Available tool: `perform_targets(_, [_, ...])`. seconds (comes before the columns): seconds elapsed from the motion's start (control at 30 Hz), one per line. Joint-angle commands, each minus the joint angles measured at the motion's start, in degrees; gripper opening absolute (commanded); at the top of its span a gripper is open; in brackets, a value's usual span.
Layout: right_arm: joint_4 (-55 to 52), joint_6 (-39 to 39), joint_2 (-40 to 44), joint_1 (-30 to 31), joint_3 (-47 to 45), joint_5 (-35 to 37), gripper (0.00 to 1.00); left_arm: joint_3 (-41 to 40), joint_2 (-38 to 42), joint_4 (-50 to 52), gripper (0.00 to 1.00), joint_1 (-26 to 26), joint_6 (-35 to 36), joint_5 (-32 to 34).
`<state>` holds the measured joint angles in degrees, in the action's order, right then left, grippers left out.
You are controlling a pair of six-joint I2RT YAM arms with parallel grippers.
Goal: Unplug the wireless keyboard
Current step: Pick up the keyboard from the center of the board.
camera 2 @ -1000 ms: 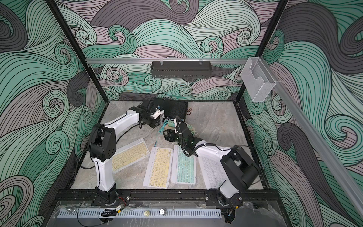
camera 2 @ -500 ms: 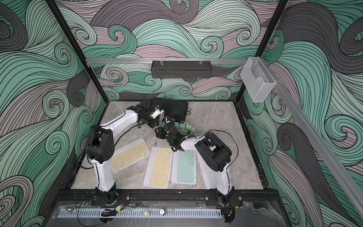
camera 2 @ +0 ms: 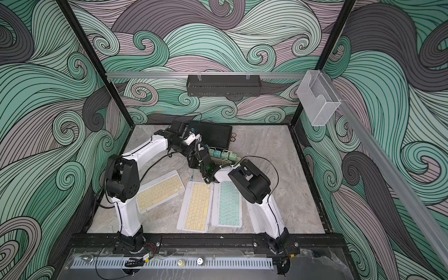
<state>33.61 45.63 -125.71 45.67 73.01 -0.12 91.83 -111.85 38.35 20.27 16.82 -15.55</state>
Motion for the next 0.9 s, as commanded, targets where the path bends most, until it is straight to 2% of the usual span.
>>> perform_targets(0.0, [2.4,-0.3,-1.5,0.1,1.9,0.8,0.34,1.9,3.2,-0.3,0.0,0.0,-0.4,-3.1])
perform_targets(0.07, [1.7,-0.9,-1.9,0.0,3.1,0.1,0.25,1.7,3.3,-0.1,0.0,0.1,-0.4,-3.1])
perform_targets(0.37, [2.4,-1.5,-2.8,0.0,3.9,0.2,0.09,1.1,3.3,-0.5,0.02,-0.4,0.2,-2.7])
perform_targets(0.53, [2.8,-1.4,-2.3,-0.1,3.1,1.1,0.01,-0.5,5.7,-1.0,0.3,-0.8,-0.1,-0.9])
perform_targets(0.6, [3.3,-1.0,-2.3,-0.1,3.0,1.1,0.0,-2.9,8.5,-2.2,0.36,-1.2,-0.1,1.5])
perform_targets(0.7, [3.5,-1.4,-2.1,0.0,3.2,0.5,0.0,-10.9,15.5,-6.9,0.42,-1.7,2.2,5.7])
perform_targets(0.77, [2.9,-1.9,-1.6,-0.1,2.8,0.9,0.0,-18.1,21.2,-11.4,0.49,-1.8,2.8,10.1])
perform_targets(0.87, [4.0,-1.4,-0.7,-0.1,1.9,1.1,0.0,-24.0,26.8,-13.8,0.52,-3.9,0.9,8.8])
